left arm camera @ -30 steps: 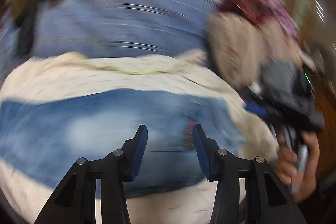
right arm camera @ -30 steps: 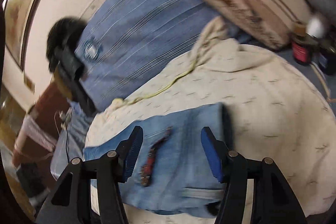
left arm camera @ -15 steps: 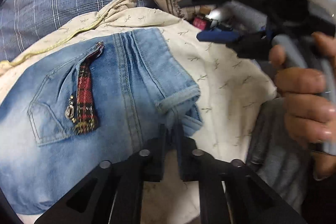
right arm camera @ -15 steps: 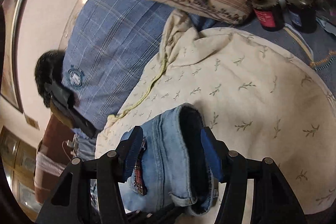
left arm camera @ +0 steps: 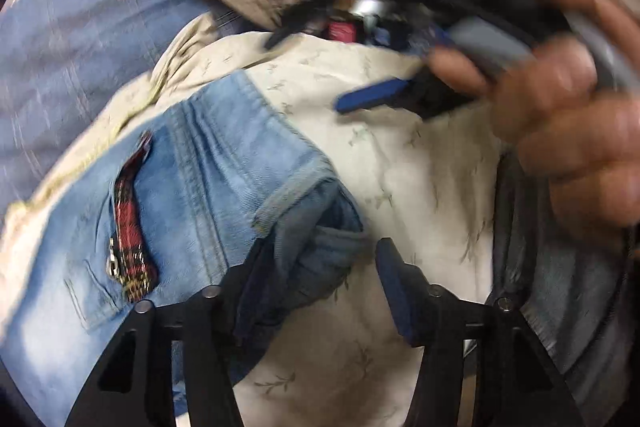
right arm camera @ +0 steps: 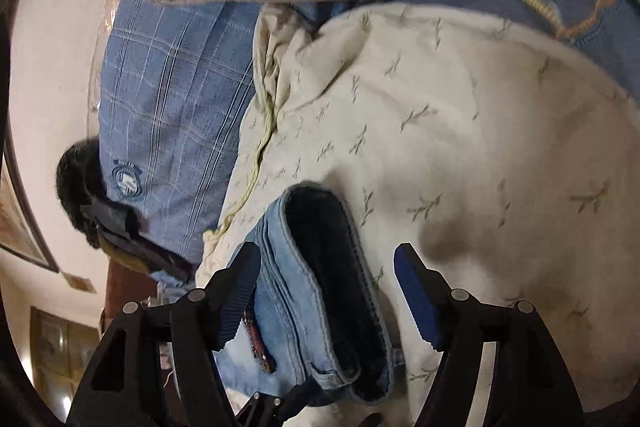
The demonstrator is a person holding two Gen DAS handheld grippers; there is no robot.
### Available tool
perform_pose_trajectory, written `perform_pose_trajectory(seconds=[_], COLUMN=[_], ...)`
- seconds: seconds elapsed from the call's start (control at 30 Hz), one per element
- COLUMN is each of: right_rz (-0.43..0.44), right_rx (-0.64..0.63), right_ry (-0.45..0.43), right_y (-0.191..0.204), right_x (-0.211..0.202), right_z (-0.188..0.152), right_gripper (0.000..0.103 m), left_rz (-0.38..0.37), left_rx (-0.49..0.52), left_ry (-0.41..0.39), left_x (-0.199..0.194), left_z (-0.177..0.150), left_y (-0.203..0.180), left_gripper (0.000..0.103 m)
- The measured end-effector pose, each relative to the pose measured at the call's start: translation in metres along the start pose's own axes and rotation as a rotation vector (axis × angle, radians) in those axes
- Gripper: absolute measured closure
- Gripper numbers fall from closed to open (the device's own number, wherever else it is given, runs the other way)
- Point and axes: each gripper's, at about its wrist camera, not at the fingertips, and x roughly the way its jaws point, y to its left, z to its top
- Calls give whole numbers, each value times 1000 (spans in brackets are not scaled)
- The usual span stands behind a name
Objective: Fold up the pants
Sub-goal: 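Lift the waistband with the right gripper and fold it toward the leg hems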
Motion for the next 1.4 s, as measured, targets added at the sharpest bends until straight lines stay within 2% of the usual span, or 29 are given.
perform_pose_trajectory(seconds=[0.03, 0.07, 0.1, 0.17, 0.27, 0.33, 0.43, 0.47, 0.5, 0.53, 0.57, 0.63, 0.67, 0.73, 0.83, 1.0, 1.03, 1.07, 1.13, 1.17, 1.3, 1.4], right_rz=[-12, -31, -44, -43, -18, 6, -22, -18, -24, -37, -37, -11, 12, 36, 60, 94, 96, 93, 85, 77, 89, 113], right_rx=[-10, -18, -21, -13, -10, -9, 1, -4, -13, -30, -44, -61, -86, -178, -282, -348, -367, -390, -485, -543, -657, -722], right_ry=[19, 30, 36, 54, 96, 130, 153, 155, 148, 138, 139, 120, 89, 32, -5, -13, -14, -17, -22, -25, 5, 57], right_y=[2, 4, 4, 1, 0, 1, 0, 1, 2, 4, 6, 11, 17, 36, 61, 80, 87, 96, 122, 141, 197, 236], right_x=[4, 8, 10, 14, 22, 31, 42, 43, 42, 41, 42, 38, 32, 19, 13, 11, 10, 11, 9, 11, 30, 57], right_z=[-2, -4, -5, -7, -10, -14, -20, -20, -20, -20, -20, -22, -22, -25, -34, -42, -45, -49, -61, -71, -101, -124], right_gripper=[32, 32, 32, 32, 32, 32, 32, 36, 43, 70, 86, 94, 96, 96, 96, 97, 96, 96, 97, 97, 97, 96], left_rz=[47, 52, 48, 8, -84, -118, -142, -143, -142, -147, -167, -228, -223, -228, -251, -274, -272, -270, -282, -313, -428, -453], left_rx=[44, 59, 56, 4, -144, -207, -275, -285, -293, -303, -320, -349, -344, -335, -398, -554, -586, -636, -742, -833, -1054, -1207], left_ry=[-6, -5, -11, -32, -104, -120, -132, -136, -138, -141, -144, -152, -163, -195, -248, -312, -315, -303, -288, -285, -288, -345], left_x=[2, 7, 9, 3, -17, -23, -26, -27, -27, -27, -28, -31, -35, -47, -65, -108, -114, -119, -122, -121, -114, -115], left_z=[-2, -2, -3, -3, -4, -4, -7, -8, -8, -8, -9, -6, -4, 0, -4, -33, -41, -51, -66, -78, -110, -149], left_y=[-6, -7, -6, -1, 13, 18, 18, 16, 15, 13, 12, 14, 10, 4, 14, 59, 73, 93, 127, 155, 228, 264], left_gripper=[68, 72, 76, 89, 94, 95, 96, 97, 97, 100, 103, 103, 103, 103, 103, 95, 87, 73, 60, 60, 58, 55])
